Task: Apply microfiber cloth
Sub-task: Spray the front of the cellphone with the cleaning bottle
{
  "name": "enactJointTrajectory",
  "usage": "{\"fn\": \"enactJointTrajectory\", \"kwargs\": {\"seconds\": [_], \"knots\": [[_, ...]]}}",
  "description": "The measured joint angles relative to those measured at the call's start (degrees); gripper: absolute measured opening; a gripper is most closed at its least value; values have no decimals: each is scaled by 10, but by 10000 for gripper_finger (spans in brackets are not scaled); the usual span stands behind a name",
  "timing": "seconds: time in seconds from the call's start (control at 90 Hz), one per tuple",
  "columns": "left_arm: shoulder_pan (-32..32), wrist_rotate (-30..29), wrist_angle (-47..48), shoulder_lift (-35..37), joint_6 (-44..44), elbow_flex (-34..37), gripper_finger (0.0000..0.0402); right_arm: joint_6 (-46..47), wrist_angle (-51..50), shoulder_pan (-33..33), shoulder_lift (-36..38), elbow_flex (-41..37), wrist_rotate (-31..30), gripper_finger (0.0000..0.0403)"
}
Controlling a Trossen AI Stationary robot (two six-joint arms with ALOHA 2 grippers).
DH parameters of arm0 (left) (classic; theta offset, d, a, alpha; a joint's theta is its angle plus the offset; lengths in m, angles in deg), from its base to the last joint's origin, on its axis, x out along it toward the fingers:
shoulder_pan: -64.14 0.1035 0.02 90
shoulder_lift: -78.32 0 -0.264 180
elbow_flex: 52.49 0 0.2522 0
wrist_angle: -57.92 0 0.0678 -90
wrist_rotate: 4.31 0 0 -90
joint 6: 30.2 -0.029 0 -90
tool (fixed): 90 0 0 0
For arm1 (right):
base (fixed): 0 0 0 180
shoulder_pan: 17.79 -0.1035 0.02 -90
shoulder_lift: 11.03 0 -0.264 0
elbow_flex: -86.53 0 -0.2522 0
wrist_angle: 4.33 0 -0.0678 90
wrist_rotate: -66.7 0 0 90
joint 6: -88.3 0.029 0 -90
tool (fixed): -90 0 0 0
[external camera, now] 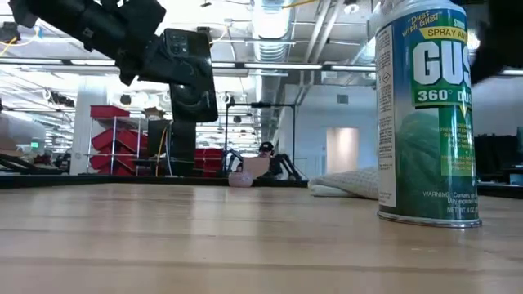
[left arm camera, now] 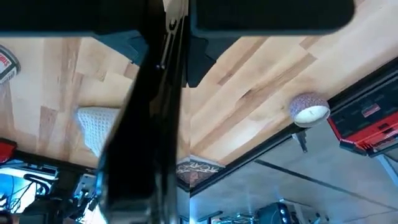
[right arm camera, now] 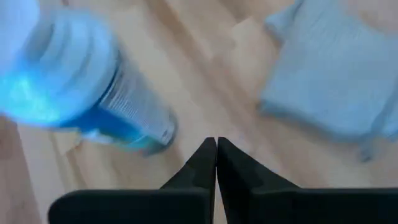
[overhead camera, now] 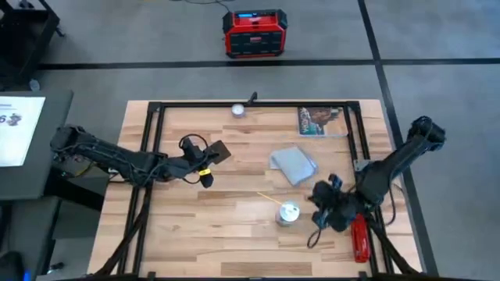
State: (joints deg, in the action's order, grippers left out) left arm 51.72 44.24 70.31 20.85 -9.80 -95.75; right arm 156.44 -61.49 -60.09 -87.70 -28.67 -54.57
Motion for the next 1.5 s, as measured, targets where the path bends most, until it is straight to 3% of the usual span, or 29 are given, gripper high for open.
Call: {"fn": "enactJointTrajectory", "kwargs": {"seconds": [0.356, 0.933, 1.111, 1.322, 1.5], "knots": [[0, 22, -23, 0, -9, 0, 2, -71, 190, 15, -80, 0, 15, 0], [3, 22, -30, 0, -26, 0, 2, -186, 373, 62, -90, 0, 32, 0], [4, 22, -29, 0, -31, 0, 2, -186, 376, 59, -89, 0, 35, 0], [5, 21, -28, 0, -32, 0, 2, -81, 233, 32, -92, 0, 29, 0], [6, 21, -32, 0, -30, 0, 2, -104, 297, 56, -149, 0, 23, 0]]}}
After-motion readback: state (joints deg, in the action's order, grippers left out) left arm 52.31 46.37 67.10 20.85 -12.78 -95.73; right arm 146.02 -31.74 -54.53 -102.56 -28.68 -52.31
